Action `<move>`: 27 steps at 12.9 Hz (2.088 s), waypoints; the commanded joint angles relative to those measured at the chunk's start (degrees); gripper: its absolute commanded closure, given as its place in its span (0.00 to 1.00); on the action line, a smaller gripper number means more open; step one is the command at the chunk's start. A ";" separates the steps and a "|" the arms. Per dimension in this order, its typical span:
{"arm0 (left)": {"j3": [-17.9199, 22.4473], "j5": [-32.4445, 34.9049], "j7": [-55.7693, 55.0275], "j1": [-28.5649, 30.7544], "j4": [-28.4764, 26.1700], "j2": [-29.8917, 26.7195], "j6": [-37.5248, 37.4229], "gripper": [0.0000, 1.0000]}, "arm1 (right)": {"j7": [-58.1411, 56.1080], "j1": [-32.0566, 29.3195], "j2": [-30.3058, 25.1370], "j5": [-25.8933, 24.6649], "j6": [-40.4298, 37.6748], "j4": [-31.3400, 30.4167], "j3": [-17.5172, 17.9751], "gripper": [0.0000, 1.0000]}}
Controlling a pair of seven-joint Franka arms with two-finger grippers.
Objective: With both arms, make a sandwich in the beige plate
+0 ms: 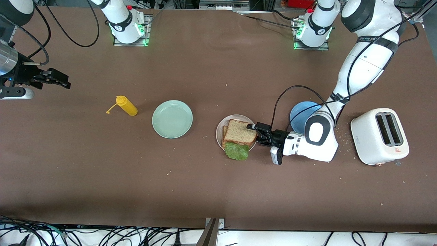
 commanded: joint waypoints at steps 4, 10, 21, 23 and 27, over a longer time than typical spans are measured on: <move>1.12 8.33 -5.14 -1.88 0.38 -3.53 0.40 0.00 | -0.84 -0.13 -0.45 1.09 -0.65 -0.04 0.04 0.00; 0.50 20.21 -15.34 -1.80 1.52 -8.98 -0.39 0.00 | -0.84 -0.13 -0.45 1.09 -0.65 -0.04 0.04 0.00; 0.58 44.53 -32.41 -4.94 0.83 -32.95 -15.07 0.00 | -0.84 -0.13 -0.45 0.30 1.18 -0.39 0.13 0.00; 8.19 46.23 -32.32 -10.04 -1.89 -38.49 -16.04 0.00 | -0.93 -0.13 -0.45 0.21 2.42 -0.74 0.13 0.00; 21.21 46.31 -33.89 -14.70 -7.33 -47.72 -15.78 0.00 | -0.93 -0.13 -1.16 0.30 4.36 -2.24 0.13 0.00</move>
